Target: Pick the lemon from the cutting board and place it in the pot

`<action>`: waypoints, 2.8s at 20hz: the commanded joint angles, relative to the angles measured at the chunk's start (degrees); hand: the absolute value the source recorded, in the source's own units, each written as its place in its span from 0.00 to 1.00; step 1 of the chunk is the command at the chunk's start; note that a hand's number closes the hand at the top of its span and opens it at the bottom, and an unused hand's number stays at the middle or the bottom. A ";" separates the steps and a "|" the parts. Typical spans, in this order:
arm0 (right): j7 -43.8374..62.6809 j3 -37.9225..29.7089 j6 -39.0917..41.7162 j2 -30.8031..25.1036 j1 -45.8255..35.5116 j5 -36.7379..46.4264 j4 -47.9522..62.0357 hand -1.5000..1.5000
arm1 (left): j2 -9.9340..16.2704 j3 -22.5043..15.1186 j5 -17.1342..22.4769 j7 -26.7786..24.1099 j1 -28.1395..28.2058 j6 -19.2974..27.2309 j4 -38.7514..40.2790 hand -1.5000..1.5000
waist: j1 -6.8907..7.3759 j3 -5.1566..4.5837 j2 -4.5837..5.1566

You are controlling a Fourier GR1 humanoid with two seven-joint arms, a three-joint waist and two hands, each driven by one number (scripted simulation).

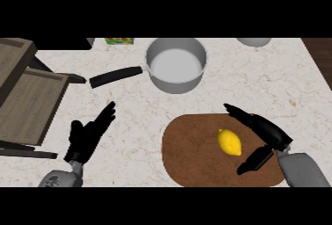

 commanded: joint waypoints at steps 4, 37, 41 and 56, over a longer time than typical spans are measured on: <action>-6.04 -2.48 0.57 3.75 -6.59 2.49 15.44 0.00 | -1.23 1.69 -1.06 1.62 -1.75 -1.16 -0.23 0.50 | 0.16 0.02 0.06; -22.00 4.67 -72.29 17.72 12.16 -5.47 8.28 1.00 | -0.57 3.15 -1.82 2.81 0.49 -2.03 -1.86 0.50 | -0.87 -0.09 -0.58; -13.17 14.20 -84.70 17.72 14.23 0.73 0.02 1.00 | -0.83 3.71 -1.09 3.86 -0.88 -2.27 -1.31 0.50 | -1.24 -0.28 -0.57; 29.37 18.46 -86.78 17.82 -3.34 35.68 -1.53 1.00 | -1.43 2.23 -2.86 1.98 -0.02 -2.48 -0.56 0.50 | -0.62 -0.70 -0.52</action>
